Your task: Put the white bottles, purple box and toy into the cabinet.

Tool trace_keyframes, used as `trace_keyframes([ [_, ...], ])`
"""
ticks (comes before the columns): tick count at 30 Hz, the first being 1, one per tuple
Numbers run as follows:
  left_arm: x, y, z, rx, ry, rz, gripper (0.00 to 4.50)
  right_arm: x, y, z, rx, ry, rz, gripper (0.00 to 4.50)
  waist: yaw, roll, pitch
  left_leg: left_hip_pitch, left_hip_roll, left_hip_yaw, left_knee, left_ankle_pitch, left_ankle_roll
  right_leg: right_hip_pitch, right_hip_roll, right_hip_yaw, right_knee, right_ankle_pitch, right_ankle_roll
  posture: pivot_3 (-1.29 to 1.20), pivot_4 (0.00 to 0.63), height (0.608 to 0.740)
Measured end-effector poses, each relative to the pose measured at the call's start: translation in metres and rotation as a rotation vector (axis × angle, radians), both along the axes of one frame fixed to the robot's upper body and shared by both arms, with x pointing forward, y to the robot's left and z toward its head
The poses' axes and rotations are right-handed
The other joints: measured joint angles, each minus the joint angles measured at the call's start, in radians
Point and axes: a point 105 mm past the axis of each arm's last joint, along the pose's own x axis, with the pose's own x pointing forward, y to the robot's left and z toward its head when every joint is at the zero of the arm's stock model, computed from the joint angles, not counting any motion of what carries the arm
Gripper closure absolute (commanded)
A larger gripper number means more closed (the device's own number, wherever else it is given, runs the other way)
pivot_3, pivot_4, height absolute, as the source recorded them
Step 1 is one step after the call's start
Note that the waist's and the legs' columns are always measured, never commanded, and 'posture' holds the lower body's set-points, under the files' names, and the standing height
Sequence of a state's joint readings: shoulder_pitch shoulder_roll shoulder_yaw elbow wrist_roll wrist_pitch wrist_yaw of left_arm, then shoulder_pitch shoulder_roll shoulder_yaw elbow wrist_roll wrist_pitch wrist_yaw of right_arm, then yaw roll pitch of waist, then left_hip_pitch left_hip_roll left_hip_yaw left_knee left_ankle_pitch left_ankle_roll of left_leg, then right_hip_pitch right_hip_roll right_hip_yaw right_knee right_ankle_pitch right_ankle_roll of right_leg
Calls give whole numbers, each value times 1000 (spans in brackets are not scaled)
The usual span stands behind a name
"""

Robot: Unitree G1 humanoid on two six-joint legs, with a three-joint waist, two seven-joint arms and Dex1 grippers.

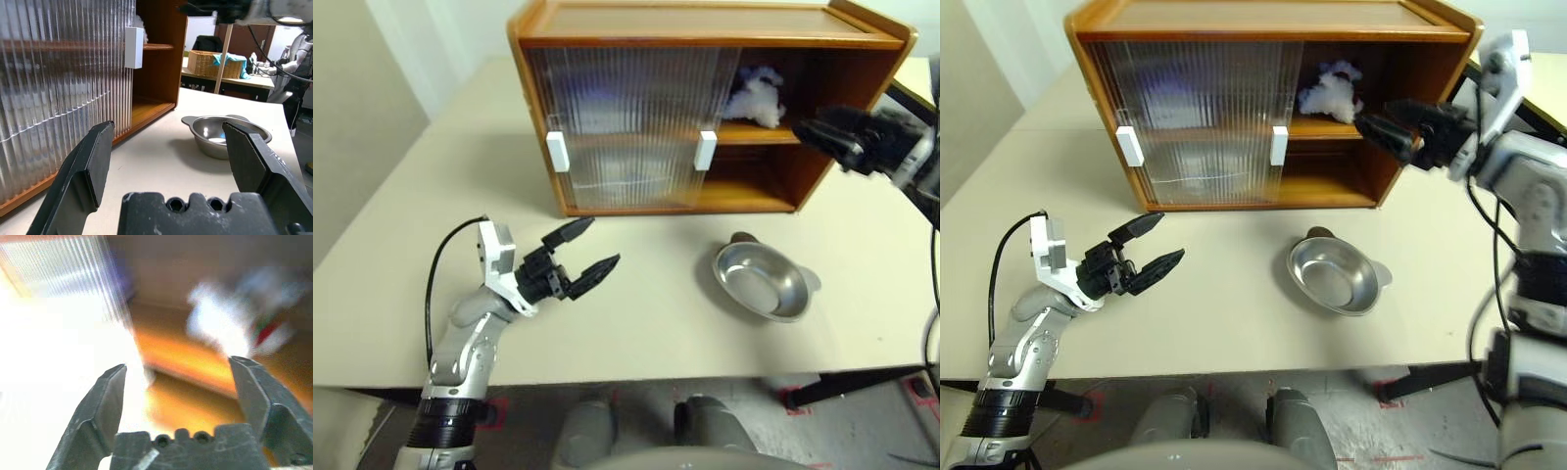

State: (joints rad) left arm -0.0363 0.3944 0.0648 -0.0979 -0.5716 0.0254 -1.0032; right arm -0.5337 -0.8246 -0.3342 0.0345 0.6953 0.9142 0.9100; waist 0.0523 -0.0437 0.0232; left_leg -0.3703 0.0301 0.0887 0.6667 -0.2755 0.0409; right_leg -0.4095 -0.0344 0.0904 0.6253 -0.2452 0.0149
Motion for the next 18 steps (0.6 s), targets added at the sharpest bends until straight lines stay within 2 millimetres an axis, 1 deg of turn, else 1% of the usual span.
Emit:
trace_keyframes([
  [2,0,1,0,2,0,1,0,-18,2,-22,102,150,64,27,6,0,0,0,0,0,1,0,0,0,1,0,0,0,0,166,0,740],
  [4,0,1,0,2,-1,1,0,-30,-2,-41,186,252,64,27,9,0,0,0,-1,0,2,0,0,1,1,0,0,0,0,183,0,740],
  [8,0,1,0,1,-1,5,0,-37,-20,-69,309,305,-45,27,17,-1,0,0,-1,1,4,1,1,1,3,1,0,-3,5,184,0,740],
  [10,0,1,0,1,0,9,0,-37,-35,-79,345,301,-123,27,20,0,0,-1,0,1,8,1,2,1,3,1,1,-2,6,185,0,740],
  [12,0,1,1,1,-2,11,0,-39,-52,-88,368,307,-203,27,22,0,0,-1,-1,1,10,1,2,2,2,1,1,-2,7,184,0,740],
  [13,1,1,1,2,-1,14,0,-41,-57,-93,377,317,-226,27,22,0,0,-1,-1,1,10,1,2,2,2,1,1,-2,7,188,0,740],
  [18,1,2,1,8,3,17,0,-64,-73,-130,397,441,-309,27,24,0,-1,-1,-1,1,11,1,2,2,2,1,1,-2,7,192,0,740],
])
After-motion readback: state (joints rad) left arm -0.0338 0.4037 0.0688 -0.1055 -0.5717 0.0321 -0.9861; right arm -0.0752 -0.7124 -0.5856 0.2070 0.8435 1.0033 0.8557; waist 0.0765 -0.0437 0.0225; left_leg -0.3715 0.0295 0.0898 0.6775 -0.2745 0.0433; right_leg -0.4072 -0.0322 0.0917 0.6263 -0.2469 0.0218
